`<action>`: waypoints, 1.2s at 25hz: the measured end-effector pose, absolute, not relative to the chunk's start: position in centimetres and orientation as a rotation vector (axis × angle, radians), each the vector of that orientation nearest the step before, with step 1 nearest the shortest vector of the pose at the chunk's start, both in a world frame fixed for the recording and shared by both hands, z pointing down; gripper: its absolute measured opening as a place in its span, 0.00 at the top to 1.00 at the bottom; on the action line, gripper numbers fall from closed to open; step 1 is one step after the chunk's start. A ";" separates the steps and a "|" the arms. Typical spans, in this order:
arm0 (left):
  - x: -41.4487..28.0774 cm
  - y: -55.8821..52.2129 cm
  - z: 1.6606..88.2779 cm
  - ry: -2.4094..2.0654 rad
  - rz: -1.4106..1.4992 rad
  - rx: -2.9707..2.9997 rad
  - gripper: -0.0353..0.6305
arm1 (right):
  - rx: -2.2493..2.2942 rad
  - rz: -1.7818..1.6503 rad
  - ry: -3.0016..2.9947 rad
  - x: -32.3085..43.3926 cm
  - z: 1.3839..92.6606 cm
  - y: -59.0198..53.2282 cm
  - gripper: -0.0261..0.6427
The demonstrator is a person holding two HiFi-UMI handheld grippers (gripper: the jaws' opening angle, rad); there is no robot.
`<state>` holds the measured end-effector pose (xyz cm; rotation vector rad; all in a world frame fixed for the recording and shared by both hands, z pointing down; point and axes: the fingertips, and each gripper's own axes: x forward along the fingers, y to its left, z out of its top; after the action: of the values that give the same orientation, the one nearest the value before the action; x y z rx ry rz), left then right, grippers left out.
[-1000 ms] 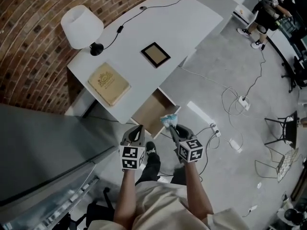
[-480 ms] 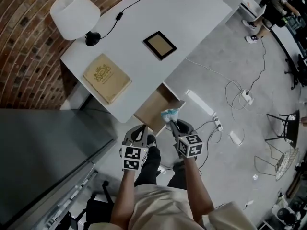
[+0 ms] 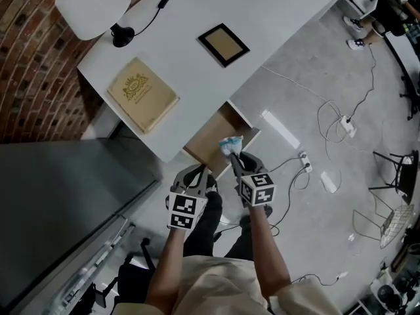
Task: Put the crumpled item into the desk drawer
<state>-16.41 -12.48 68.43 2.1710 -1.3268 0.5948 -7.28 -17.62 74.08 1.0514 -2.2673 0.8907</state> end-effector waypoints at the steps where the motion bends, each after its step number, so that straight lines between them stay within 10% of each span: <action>1: -16.3 -12.5 68.6 -1.326 0.593 2.171 0.92 | 1.033 0.884 -2.264 -7.5 74.6 -17.6 0.83; 30: -19.0 -10.1 75.0 -1.376 0.504 2.009 0.92 | 0.780 0.726 -2.147 -12.5 86.8 -18.9 0.82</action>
<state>-19.02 -10.09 75.00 2.0086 -1.3762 0.5042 -12.52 -18.90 86.76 0.7795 -2.1469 0.7257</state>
